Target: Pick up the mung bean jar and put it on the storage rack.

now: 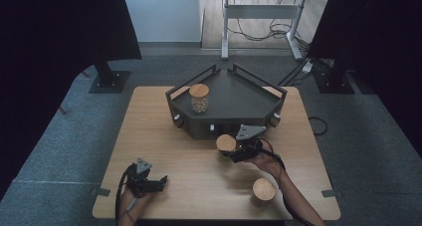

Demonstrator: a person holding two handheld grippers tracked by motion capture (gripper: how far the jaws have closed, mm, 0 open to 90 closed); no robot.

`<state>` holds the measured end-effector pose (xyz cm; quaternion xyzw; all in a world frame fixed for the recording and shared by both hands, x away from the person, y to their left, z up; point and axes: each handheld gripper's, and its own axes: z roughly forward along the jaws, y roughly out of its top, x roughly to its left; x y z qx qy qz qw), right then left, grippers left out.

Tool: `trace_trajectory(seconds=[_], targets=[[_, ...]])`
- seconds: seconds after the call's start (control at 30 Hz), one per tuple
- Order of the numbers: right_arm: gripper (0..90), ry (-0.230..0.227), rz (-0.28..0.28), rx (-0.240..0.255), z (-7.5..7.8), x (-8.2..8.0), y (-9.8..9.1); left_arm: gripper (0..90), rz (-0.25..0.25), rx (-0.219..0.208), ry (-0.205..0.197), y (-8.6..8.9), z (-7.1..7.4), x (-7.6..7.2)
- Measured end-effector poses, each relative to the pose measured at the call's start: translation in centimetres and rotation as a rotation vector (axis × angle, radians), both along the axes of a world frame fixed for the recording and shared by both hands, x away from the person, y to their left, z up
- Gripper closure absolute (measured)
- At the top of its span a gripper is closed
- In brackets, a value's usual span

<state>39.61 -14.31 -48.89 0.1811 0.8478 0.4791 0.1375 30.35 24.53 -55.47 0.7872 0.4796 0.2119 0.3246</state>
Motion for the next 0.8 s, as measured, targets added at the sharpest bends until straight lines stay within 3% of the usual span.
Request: trace_trajectory(seconds=[0.8], targets=[[23.5,-0.007,-0.056,-0.006,4.0,-1.1,0.3,3.2,0.001,-0.001,-0.001,0.0,0.0,0.0]])
